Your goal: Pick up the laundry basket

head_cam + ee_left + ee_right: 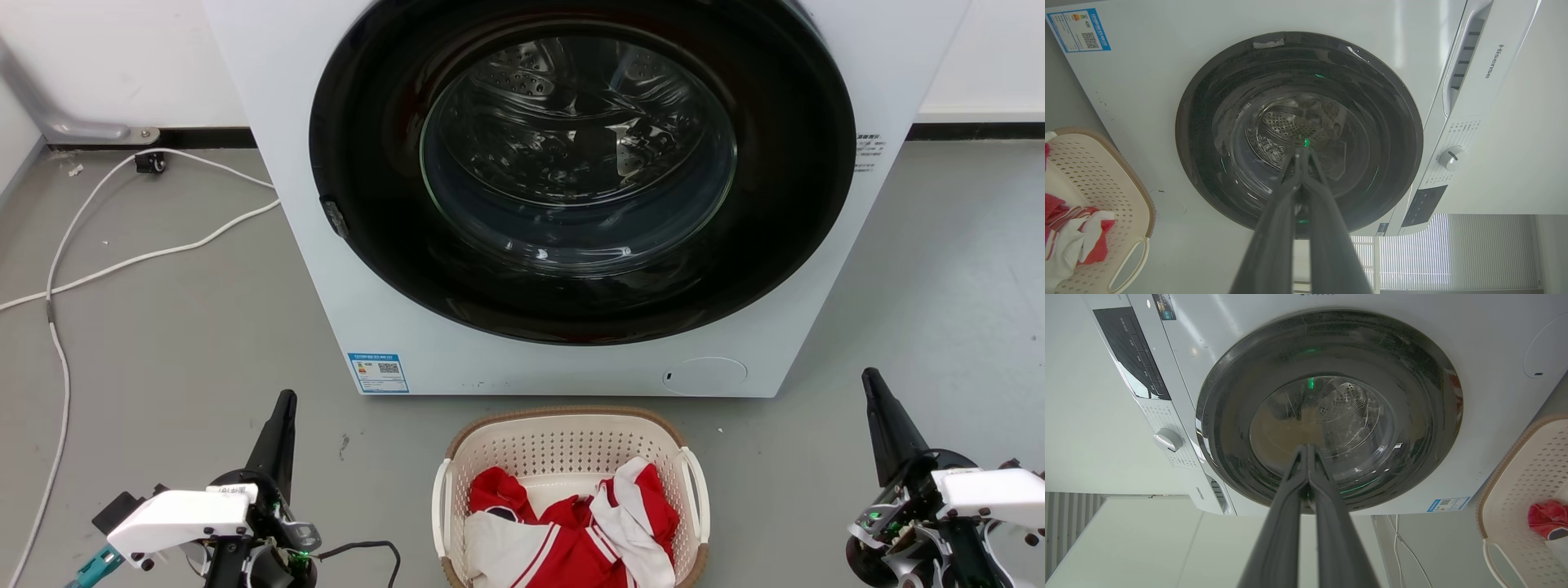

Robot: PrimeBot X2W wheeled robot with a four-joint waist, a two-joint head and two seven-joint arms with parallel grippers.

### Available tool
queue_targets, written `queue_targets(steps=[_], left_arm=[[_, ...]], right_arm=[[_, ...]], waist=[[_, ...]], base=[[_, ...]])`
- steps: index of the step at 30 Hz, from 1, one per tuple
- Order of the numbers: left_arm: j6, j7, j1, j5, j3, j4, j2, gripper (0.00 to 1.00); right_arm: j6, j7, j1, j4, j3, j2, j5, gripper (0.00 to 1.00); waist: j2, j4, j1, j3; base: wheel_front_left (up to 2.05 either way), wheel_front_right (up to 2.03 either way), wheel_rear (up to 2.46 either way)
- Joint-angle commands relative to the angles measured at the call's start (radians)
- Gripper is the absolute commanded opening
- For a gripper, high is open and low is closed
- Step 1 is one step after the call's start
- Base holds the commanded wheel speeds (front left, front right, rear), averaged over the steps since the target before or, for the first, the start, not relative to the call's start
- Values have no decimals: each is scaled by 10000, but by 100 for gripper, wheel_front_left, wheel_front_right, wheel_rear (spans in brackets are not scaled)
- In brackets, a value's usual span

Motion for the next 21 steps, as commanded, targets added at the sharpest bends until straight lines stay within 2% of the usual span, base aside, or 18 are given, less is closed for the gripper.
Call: queue_targets(steps=[1, 21], left_arm=[[-3, 17, -125, 37, 37, 14, -13, 0], [-3, 28, -127, 49, 52, 14, -18, 0]], right_arm=[[29, 12, -126, 9, -13, 30, -44, 0], [29, 15, -126, 9, -14, 30, -46, 0]], waist=[[0, 0, 0, 0], [0, 0, 0, 0]], base=[[0, 0, 0], [0, 0, 0]])
